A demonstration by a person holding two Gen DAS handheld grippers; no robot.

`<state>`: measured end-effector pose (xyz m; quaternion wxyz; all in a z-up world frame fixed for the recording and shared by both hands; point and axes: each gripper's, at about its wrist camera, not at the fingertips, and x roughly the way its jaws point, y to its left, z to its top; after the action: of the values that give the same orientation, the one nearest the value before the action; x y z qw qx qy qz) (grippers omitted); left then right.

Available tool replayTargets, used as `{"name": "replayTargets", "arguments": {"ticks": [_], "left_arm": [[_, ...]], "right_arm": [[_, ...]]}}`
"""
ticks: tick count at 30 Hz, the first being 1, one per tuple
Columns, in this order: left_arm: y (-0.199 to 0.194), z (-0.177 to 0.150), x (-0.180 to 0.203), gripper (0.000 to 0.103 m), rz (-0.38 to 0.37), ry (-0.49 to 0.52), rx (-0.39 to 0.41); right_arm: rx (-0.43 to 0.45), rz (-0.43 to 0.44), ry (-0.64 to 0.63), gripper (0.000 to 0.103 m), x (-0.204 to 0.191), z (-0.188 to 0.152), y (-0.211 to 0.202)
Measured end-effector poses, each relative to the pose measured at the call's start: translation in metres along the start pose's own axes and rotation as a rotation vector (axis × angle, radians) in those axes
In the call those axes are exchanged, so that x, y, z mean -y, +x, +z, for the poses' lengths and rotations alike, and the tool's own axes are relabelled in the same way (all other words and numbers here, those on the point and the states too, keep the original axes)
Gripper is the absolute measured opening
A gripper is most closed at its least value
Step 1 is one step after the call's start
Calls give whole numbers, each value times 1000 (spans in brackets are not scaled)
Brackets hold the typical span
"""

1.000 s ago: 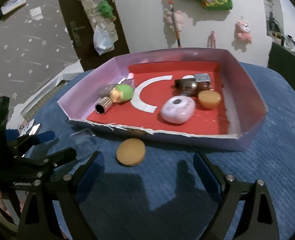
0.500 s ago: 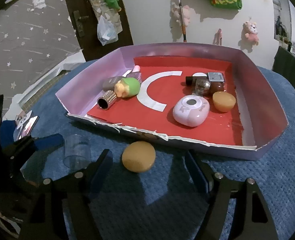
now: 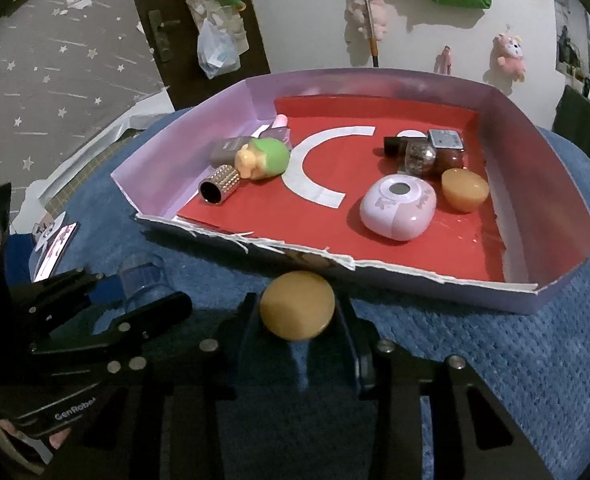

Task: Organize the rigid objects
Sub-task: 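Grasp the clear plastic cup with the left tool while the right grasps the tan sponge, then carry the clear cup and tan sponge over the red paper in the box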

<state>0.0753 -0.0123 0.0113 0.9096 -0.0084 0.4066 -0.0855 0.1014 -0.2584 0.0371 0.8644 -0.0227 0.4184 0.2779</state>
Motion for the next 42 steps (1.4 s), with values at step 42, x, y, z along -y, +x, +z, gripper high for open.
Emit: {"name": "replayTargets", "arguments": {"ticks": [42], "left_arm": [[2, 83, 19, 31, -64, 48, 42]], "right_arm": [[72, 55, 44, 40, 30, 50, -32]]}}
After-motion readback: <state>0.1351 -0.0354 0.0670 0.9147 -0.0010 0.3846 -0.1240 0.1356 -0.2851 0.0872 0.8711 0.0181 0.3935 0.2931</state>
